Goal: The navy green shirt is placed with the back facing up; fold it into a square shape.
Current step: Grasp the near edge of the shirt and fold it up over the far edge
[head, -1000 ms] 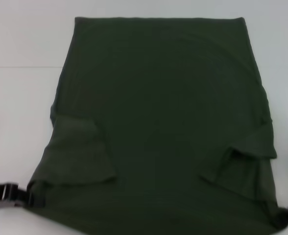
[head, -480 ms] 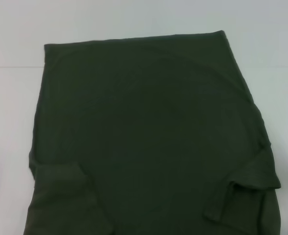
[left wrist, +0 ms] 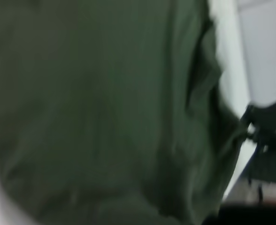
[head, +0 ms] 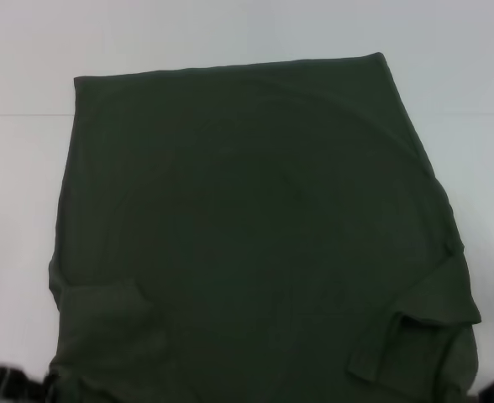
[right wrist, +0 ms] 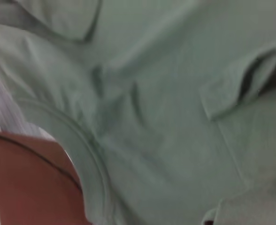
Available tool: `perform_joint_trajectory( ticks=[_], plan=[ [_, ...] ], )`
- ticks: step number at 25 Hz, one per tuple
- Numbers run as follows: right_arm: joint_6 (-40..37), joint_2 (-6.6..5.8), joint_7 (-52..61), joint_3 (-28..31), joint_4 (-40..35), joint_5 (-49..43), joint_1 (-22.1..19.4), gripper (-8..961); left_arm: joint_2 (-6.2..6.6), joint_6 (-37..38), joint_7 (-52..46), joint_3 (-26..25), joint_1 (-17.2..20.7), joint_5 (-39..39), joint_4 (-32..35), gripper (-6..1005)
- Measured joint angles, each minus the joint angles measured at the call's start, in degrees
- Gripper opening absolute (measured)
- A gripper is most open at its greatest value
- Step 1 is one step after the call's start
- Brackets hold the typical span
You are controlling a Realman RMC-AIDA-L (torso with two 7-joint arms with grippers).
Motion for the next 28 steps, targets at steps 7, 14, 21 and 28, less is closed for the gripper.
perform_joint_trajectory(
  ticks=[7,14,21,28],
  plan=[
    [-0.1,-2.68,0.3,9.9,-0.1,9.5,0.3,62,2.58,-5.1,0.7,-12.3,-0.4,-9.5,0.2,48],
    [11.8,-2.39,4.9,13.0,0.2,17.2,0.9,61,1.75,-14.6,3.4,-12.9,-0.2,-16.3,-0.4,48],
    [22.3,-0.17,4.2,12.9,0.6,27.0,0.6,61,-1.87,-25.1,7.3,-12.9,-0.7,-23.8,-1.9,48],
    [31.2,1.03,0.9,12.6,4.1,33.0,1.1,62,-4.76,-33.3,10.8,-12.6,-1.1,-28.8,-2.5,48]
  ],
)
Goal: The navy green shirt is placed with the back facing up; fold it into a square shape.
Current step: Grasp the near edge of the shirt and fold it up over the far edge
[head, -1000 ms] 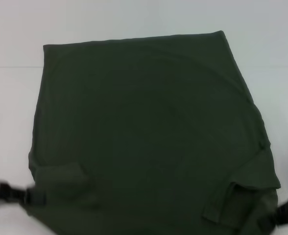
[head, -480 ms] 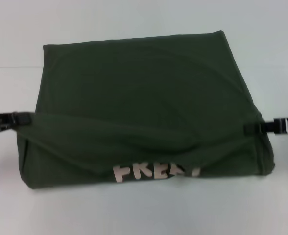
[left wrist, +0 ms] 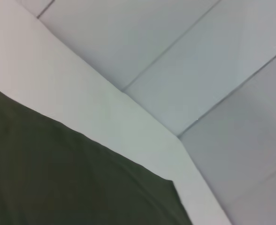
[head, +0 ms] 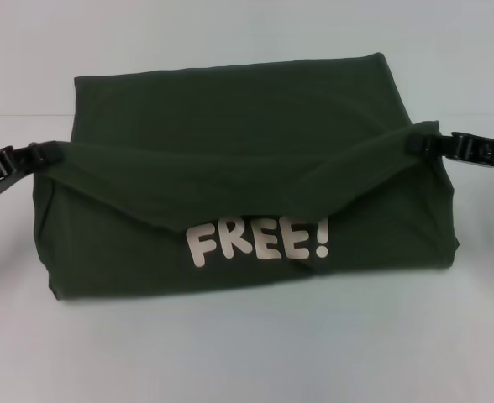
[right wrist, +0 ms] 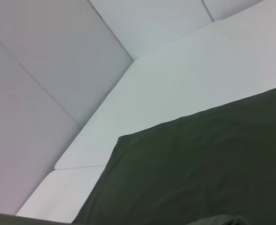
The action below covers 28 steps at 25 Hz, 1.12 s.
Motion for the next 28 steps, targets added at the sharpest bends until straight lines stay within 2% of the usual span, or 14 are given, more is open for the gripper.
perform_joint_trajectory(
  ticks=[3,8,11,17,25,28],
  plan=[
    [3.3,0.29,-2.2,-0.1,2.2,0.1,0.8,61,-0.71,-3.3,2.0,0.0,-0.5,-0.3,-1.3,48],
    [10.6,1.93,-6.6,-0.1,4.1,0.1,1.2,61,-2.56,-9.7,5.9,0.1,-1.3,-2.6,-2.5,48],
    [13.1,2.62,-8.1,0.0,4.1,0.2,1.2,61,-3.14,-12.5,7.6,0.1,-2.1,-3.5,-2.6,49],
    [16.2,2.75,-9.8,-0.1,4.3,1.6,1.2,62,-3.65,-17.3,11.7,0.3,-4.5,-3.9,-3.8,49],
    [23.9,3.01,-12.1,-3.1,7.7,1.7,1.6,62,-6.25,-27.5,18.9,1.9,-6.7,-4.1,-6.5,49],
    [25.3,3.17,-12.1,-3.6,7.7,1.7,1.6,62,-6.71,-29.3,19.9,2.4,-7.2,-4.1,-6.7,49]
  ],
)
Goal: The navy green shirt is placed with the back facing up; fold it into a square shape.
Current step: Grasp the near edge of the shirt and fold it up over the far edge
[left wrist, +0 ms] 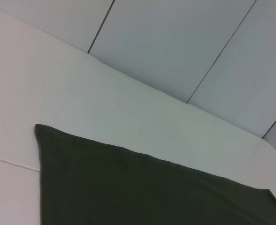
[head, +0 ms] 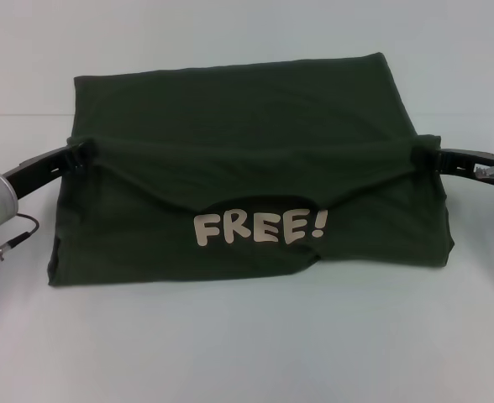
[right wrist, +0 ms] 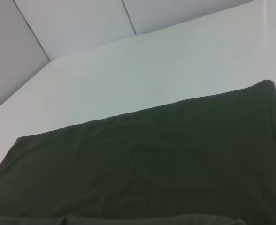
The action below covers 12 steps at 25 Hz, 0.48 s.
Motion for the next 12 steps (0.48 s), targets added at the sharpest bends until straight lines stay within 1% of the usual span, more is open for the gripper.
perform_joint_trajectory(
  ticks=[12],
  plan=[
    [2.3,0.33,-0.2,-0.3,0.1,0.0,0.4,62,-0.85,-2.4,1.5,0.1,-0.6,-0.4,-0.2,50]
  ],
)
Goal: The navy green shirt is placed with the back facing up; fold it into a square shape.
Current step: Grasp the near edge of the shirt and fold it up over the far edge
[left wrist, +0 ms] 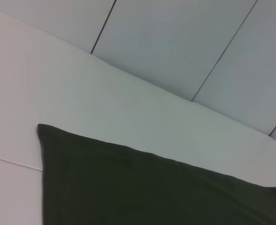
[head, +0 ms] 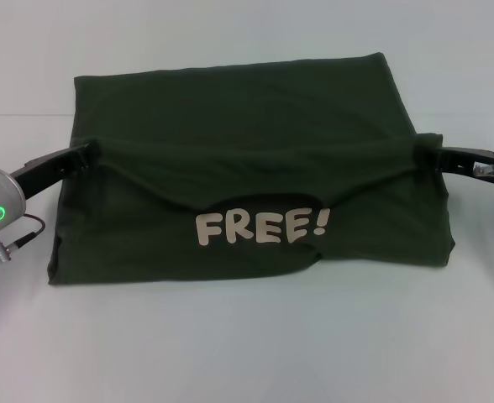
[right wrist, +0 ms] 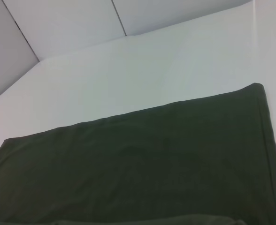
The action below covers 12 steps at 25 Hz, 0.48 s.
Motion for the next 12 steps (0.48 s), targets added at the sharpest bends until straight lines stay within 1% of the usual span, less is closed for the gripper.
perform_joint_trajectory(
  ticks=[5,8,12],
  plan=[
    [0.5,0.06,0.0,0.0,0.4,0.0,0.2,61,-0.43,0.1,0.8,0.0,0.0,-0.4,0.1,50],
    [1.5,0.11,-0.2,-0.2,1.2,0.0,0.5,61,-1.17,0.1,4.3,0.0,0.0,-1.9,0.0,50],
    [2.2,0.13,-1.2,-1.2,1.6,0.0,0.6,62,-1.34,-0.3,6.0,0.0,-0.1,-3.7,-0.6,50]
  ],
)
